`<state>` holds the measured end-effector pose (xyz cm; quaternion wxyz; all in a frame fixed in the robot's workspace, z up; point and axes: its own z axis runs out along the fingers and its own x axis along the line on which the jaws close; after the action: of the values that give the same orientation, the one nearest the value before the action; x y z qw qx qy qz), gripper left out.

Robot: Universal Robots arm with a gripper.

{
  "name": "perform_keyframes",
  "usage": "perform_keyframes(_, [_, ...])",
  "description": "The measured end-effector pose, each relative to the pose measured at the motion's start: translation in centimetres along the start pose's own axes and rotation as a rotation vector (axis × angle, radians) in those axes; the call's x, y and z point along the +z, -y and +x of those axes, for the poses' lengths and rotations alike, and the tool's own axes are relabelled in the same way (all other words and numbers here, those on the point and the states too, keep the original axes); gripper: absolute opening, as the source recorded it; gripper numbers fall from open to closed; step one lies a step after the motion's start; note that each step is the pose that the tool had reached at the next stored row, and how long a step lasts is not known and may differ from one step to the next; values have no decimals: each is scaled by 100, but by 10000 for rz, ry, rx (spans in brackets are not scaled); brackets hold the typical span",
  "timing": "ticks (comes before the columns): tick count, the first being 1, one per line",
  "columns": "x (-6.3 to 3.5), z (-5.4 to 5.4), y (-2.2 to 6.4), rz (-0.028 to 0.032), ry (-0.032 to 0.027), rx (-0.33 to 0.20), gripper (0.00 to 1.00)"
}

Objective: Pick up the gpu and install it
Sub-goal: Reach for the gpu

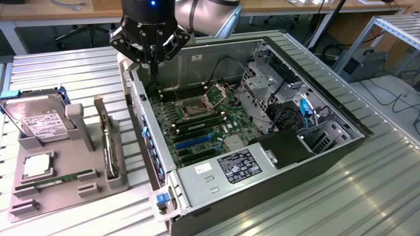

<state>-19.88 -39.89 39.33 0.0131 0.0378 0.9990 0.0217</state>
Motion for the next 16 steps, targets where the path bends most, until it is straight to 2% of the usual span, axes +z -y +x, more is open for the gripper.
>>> perform_keyframes(16, [-1,60,4,-1,0,0,11])
